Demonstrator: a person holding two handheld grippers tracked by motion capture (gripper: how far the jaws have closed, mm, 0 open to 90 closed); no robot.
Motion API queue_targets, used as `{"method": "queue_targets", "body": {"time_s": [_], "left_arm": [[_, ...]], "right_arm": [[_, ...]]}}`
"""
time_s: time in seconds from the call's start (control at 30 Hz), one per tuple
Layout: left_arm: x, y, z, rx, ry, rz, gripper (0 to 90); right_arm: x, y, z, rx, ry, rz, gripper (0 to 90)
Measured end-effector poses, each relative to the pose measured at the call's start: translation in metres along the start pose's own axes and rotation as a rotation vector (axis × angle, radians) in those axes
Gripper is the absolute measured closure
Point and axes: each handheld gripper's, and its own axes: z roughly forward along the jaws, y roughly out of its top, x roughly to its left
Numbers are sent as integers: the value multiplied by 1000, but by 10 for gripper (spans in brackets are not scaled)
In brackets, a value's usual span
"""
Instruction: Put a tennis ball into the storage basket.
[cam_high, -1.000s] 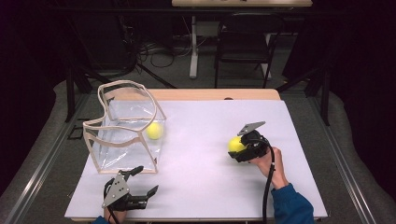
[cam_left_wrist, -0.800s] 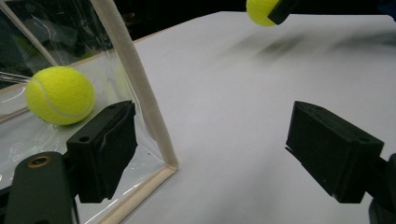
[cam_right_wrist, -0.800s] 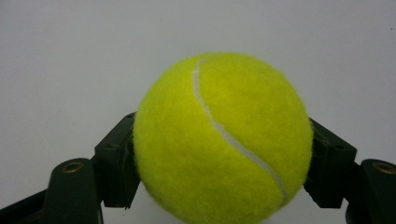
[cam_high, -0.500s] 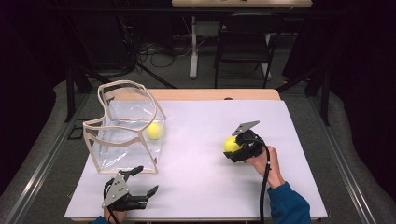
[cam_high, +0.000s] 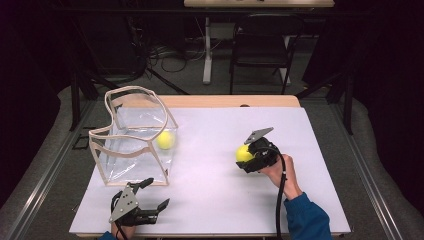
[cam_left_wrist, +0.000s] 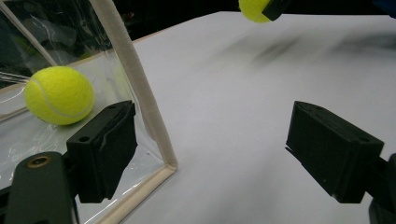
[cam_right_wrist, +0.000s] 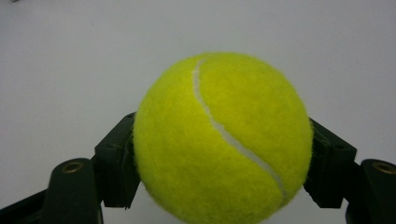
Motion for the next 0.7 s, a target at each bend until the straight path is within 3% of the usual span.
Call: {"method": "queue_targets", "body": {"time_s": [0.7], "left_arm": [[0, 0, -1, -2, 2, 0, 159]], "right_arm": [[9, 17, 3, 1, 27, -32, 259]]}}
